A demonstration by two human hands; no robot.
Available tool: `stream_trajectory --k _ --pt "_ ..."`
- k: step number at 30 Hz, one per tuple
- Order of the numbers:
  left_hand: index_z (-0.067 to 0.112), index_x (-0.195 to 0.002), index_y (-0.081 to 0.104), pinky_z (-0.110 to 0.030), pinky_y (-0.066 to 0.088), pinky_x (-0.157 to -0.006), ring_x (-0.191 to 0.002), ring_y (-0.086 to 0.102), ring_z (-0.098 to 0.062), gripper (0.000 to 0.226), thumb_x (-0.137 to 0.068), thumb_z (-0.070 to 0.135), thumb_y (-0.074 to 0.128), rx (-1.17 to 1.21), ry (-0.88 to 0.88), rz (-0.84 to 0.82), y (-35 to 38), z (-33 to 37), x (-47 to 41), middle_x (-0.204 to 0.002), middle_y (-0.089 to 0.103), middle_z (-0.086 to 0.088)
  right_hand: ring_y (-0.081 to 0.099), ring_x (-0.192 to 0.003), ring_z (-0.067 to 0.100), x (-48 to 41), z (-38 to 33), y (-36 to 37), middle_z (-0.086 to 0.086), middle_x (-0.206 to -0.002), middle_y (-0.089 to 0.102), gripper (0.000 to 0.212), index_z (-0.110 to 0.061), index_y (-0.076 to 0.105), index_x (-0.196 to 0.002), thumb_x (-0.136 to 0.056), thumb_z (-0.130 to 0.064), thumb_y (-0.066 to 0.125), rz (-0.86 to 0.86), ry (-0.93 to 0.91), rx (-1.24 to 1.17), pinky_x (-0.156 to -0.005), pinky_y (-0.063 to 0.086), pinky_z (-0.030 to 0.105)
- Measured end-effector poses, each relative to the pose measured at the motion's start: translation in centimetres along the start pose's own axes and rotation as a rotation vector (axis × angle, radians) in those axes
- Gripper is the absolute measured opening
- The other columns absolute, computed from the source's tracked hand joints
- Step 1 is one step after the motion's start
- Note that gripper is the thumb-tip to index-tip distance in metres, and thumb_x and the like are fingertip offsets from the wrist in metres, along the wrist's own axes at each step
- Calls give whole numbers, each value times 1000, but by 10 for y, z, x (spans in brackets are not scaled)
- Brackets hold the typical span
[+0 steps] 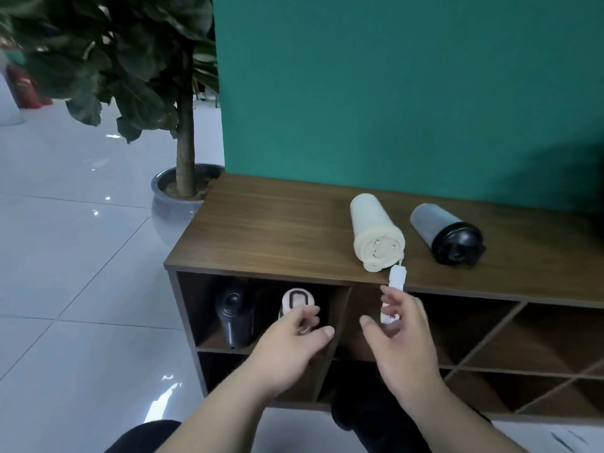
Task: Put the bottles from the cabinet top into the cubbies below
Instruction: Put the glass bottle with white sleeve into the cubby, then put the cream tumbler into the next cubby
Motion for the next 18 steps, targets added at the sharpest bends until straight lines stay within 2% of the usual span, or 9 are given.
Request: stream_trajectory --k 2,5,8,10,12,14,18 --pt "44 -120 66 -40 52 -104 -121 68 -26 60 -63 63 73 11 13 21 1 7 3 -109 72 13 52 -122 17 -19 -14 -10 -11 -132 45 70 -33 44 -135 -77 -30 82 79 17 63 -100 48 39" --pt "45 -118 67 -42 55 -106 -111 70 -13 47 -73 58 73 -15 37 22 6 13 -9 -118 71 20 32 -143 21 -55 -29 -7 -2 -154 29 101 -27 26 -150 -69 -46 84 180 34 139 -111 39 48" --pt "37 -126 66 -24 52 -97 -105 68 -4 36 -91 44 73 -94 66 -14 10 17 -22 -116 69 20 28 -146 29 -88 -34 13 3 -159 20 120 -30 12 -154 -61 -59 82 211 32 194 -111 38 56" --pt "35 -123 68 -12 48 -85 -96 68 -2 30 -94 40 72 -125 92 -48 11 17 -30 -112 70 18 30 -145 32 -105 -32 26 4 -159 20 124 -32 8 -154 -59 -64 82 245 26 247 -109 40 57" --pt "35 -118 70 -8 46 -79 -83 67 1 26 -93 38 73 -108 93 -77 10 15 -38 -108 72 16 36 -141 33 -116 -24 35 6 -157 24 122 -33 9 -153 -61 -64 81 285 9 318 -107 43 56" --pt "36 -114 71 -13 49 -83 -79 66 1 22 -92 38 75 -83 77 -87 7 14 -44 -105 73 15 43 -136 34 -121 -17 41 9 -154 29 116 -31 12 -153 -65 -58 83 306 -6 353 -105 46 53" --pt "36 -103 74 -22 53 -92 -89 72 -9 13 -91 32 78 -43 35 -79 5 8 -55 -102 77 13 50 -129 31 -122 -12 40 7 -148 34 107 -28 18 -152 -69 -45 82 312 -3 324 -101 48 45"
Point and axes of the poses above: each hand's wrist, its own x-axis away from the middle knuckle, its own y-axis out of the palm, z = x × y, the point moved 1 cm from there along -x, towards the middle knuckle
